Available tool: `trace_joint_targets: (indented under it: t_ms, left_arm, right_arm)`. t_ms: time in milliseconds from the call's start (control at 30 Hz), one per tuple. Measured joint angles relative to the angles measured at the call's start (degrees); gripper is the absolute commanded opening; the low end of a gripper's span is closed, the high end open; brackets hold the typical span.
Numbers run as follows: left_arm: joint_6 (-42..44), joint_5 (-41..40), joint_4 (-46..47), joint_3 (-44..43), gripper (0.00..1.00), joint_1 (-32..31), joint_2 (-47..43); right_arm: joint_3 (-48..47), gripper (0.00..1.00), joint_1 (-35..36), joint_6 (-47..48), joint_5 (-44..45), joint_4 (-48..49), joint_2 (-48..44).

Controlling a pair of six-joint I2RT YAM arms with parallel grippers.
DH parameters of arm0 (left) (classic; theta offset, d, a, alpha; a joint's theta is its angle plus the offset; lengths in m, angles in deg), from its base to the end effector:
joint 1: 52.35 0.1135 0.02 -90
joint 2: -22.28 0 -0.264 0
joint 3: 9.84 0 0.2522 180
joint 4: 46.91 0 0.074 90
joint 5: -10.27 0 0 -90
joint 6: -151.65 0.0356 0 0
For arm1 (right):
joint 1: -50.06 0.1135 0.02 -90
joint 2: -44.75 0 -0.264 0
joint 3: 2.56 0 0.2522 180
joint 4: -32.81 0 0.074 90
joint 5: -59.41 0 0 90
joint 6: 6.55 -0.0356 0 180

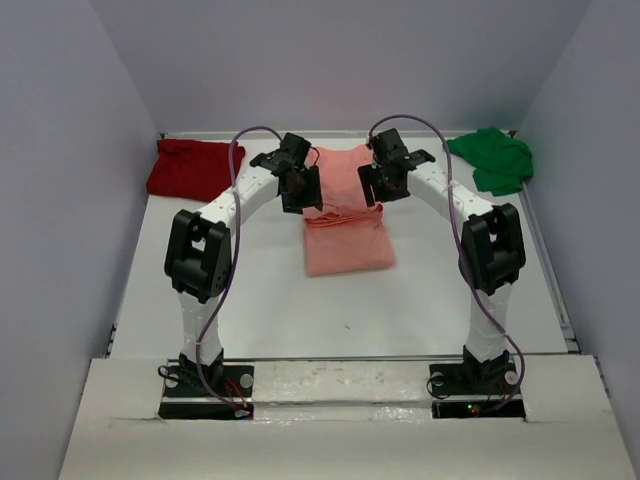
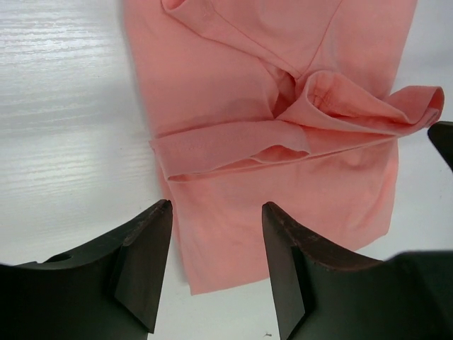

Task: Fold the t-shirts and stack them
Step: Fold the folded rectangular tshirt in 1/3 of the way

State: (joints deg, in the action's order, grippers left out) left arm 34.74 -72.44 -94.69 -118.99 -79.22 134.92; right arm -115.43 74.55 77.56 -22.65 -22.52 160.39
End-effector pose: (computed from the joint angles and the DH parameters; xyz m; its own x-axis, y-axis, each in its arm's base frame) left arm 0.3920 -0.2037 0.2565 -0.8555 -0.0698 -0.5131 0.1480 0.9166 -0.3714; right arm 0.4060 0.1795 0.2466 -0.8038 -0.2545 -0.5377 -0.2630 0.9628 -0.0624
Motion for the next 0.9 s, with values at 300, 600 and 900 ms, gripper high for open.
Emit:
trace_joint_targets:
  t_ms: [300, 600, 900]
  left_arm:
    - [0.0, 2.8, 1.3, 2.8, 0.61, 0.0, -3.3]
    - [-1.3, 6.8, 5.2, 10.0, 0.00, -1.3, -7.4]
    - [-2.7, 8.9, 7.2, 9.4, 0.00, -4.5, -1.5]
  right_arm:
    - [-1.4, 0.05, -0.2, -0.3, 0.6, -0.5, -1.1]
    - [10.1, 0.00, 2.2, -3.3, -1.3, 0.5, -7.7]
    - [10.8, 0.00, 2.5, -4.4, -2.4, 2.0, -6.2]
